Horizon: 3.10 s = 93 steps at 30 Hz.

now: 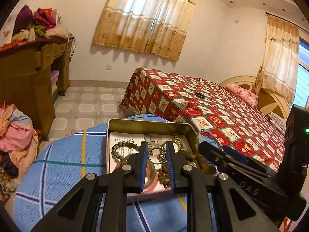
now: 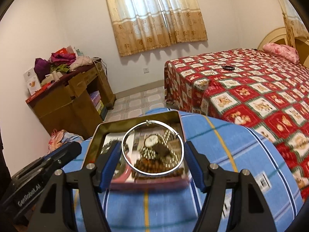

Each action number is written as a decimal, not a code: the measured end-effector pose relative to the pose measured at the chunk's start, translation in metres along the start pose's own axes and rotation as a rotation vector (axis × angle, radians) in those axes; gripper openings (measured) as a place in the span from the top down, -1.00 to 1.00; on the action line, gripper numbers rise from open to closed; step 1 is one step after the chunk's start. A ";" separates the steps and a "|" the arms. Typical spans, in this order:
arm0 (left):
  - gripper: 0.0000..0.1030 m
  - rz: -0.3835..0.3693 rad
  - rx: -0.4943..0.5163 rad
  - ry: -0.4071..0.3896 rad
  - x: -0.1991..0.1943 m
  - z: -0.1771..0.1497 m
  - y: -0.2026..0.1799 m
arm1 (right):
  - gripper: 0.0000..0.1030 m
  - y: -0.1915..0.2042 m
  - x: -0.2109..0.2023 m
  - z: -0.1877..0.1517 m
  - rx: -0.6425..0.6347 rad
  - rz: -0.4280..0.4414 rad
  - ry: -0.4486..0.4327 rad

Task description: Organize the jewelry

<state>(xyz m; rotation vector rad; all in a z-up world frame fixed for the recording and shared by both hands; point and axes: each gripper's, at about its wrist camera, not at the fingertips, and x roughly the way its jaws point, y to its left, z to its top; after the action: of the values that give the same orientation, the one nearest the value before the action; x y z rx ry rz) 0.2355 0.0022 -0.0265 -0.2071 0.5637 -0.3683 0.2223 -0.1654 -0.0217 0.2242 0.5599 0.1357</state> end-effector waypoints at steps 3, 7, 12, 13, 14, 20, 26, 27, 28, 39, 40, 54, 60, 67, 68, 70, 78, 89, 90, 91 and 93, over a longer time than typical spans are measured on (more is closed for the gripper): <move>0.64 0.000 -0.017 0.008 0.013 -0.001 0.004 | -0.35 0.000 0.018 -0.002 0.008 -0.008 0.021; 0.64 0.016 0.020 0.009 0.022 -0.001 -0.001 | -0.35 -0.004 0.025 -0.007 0.007 -0.008 0.031; 0.64 0.081 0.038 0.077 0.043 -0.002 0.004 | -0.35 -0.010 0.033 -0.010 0.010 -0.017 0.062; 0.64 0.084 0.040 0.090 0.045 -0.005 0.004 | -0.35 -0.010 0.034 -0.011 0.002 -0.022 0.064; 0.64 0.088 0.041 0.094 0.047 -0.006 0.006 | -0.35 -0.008 0.035 -0.012 -0.003 -0.021 0.068; 0.64 0.111 0.083 0.104 0.048 -0.012 0.004 | -0.36 -0.006 0.037 -0.012 -0.032 -0.025 0.067; 0.51 0.142 0.096 0.116 0.050 -0.015 0.005 | -0.38 -0.008 0.038 -0.013 -0.040 -0.009 0.063; 0.44 0.138 0.079 0.126 0.050 -0.015 0.008 | -0.39 -0.009 0.039 -0.013 -0.039 -0.008 0.062; 0.23 0.139 0.071 0.128 0.051 -0.015 0.009 | -0.39 -0.011 0.038 -0.012 -0.029 -0.002 0.060; -0.41 0.160 0.094 -0.004 0.032 -0.009 0.002 | -0.82 -0.022 0.000 -0.007 0.052 -0.104 -0.148; -0.41 0.157 0.078 -0.005 0.031 -0.009 0.004 | -0.82 -0.024 -0.001 -0.007 0.057 -0.139 -0.159; -0.41 0.235 0.006 0.024 -0.017 -0.032 -0.001 | -0.83 -0.035 -0.012 -0.012 0.148 -0.169 -0.067; -0.41 0.276 0.072 0.065 -0.040 -0.049 -0.017 | -0.83 -0.027 -0.047 -0.031 0.108 -0.195 -0.079; -0.41 0.316 0.075 0.095 -0.068 -0.062 -0.028 | -0.83 -0.028 -0.078 -0.046 0.145 -0.171 -0.036; -0.41 0.313 0.076 0.096 -0.072 -0.065 -0.029 | -0.83 -0.027 -0.079 -0.047 0.143 -0.166 -0.032; -0.41 0.322 0.078 0.092 -0.080 -0.068 -0.032 | -0.83 -0.022 -0.089 -0.051 0.126 -0.161 -0.026; -0.41 0.359 0.118 0.089 -0.106 -0.083 -0.049 | -0.84 -0.006 -0.122 -0.073 0.067 -0.168 -0.010; -0.41 0.383 0.107 0.129 -0.114 -0.105 -0.050 | -0.97 -0.005 -0.129 -0.096 0.044 -0.203 0.029; -0.41 0.386 0.101 0.136 -0.115 -0.107 -0.049 | -0.97 -0.005 -0.128 -0.097 0.042 -0.208 0.043; -0.41 0.388 0.097 0.144 -0.116 -0.109 -0.050 | -0.97 -0.005 -0.128 -0.098 0.041 -0.213 0.055; -0.41 0.397 0.092 0.161 -0.117 -0.112 -0.049 | -0.97 -0.005 -0.127 -0.101 0.036 -0.212 0.083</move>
<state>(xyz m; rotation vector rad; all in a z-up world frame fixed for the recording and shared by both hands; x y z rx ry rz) 0.0679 -0.0064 -0.0482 0.0259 0.7285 -0.0239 0.0615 -0.1764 -0.0410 0.1932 0.6654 -0.0708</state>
